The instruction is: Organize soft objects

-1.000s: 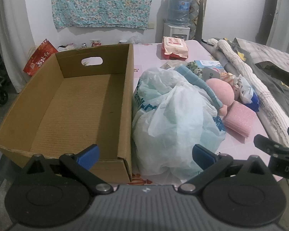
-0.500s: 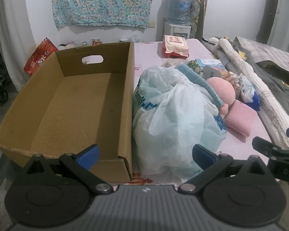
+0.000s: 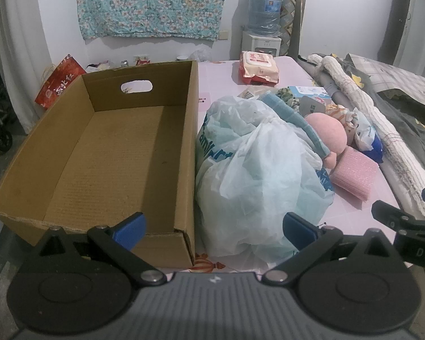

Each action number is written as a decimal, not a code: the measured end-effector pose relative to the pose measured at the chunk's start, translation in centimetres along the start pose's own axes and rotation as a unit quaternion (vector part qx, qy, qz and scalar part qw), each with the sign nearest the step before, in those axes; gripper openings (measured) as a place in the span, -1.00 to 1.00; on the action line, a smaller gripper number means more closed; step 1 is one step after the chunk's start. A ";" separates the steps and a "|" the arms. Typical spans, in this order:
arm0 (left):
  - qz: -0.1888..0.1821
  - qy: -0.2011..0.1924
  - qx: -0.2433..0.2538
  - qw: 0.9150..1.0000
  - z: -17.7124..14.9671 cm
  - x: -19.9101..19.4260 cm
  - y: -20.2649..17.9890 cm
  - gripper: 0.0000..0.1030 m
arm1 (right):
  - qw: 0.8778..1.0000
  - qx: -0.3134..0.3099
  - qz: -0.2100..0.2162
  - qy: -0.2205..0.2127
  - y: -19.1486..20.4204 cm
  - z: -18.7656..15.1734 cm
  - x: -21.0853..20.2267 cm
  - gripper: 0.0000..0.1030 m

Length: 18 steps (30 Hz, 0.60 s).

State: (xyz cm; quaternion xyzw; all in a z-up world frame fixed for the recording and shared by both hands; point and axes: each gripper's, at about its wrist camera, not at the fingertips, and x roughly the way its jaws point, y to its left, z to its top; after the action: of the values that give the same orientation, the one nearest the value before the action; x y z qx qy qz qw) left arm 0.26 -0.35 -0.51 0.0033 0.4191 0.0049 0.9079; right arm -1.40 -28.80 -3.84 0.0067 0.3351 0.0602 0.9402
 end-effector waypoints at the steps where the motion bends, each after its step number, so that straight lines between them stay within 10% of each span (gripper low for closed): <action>1: 0.000 0.000 0.000 1.000 0.0 0.0 0.0 1.00 | 1.000 0.000 0.000 0.000 0.0 0.0 0.0 0.98; 18: 0.000 0.001 0.000 1.000 0.0 0.0 0.1 1.00 | 1.000 0.000 0.000 0.000 0.0 0.0 0.0 0.98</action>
State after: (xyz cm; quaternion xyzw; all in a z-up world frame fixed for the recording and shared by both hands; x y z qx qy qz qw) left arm 0.27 -0.22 -0.51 0.0033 0.4197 0.0054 0.9076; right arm -1.41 -28.76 -3.88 0.0063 0.3355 0.0600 0.9401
